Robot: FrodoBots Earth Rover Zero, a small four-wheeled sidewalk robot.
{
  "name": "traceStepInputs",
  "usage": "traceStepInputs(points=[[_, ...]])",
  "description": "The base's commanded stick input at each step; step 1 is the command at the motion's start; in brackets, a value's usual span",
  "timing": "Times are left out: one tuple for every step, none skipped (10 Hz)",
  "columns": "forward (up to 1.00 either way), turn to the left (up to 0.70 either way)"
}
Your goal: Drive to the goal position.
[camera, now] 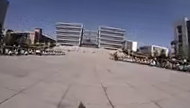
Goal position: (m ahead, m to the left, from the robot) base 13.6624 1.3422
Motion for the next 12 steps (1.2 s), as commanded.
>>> traceStepInputs(points=[[0.7,-0.01],[0.7,-0.01],[0.7,-0.01],[0.7,-0.01],[0.7,-0.01],[0.7,-0.01],[0.7,-0.01],[0.7,-0.01],[0.7,-0.01],[0.7,0.01],[0.7,0.04],[0.7,0.09]])
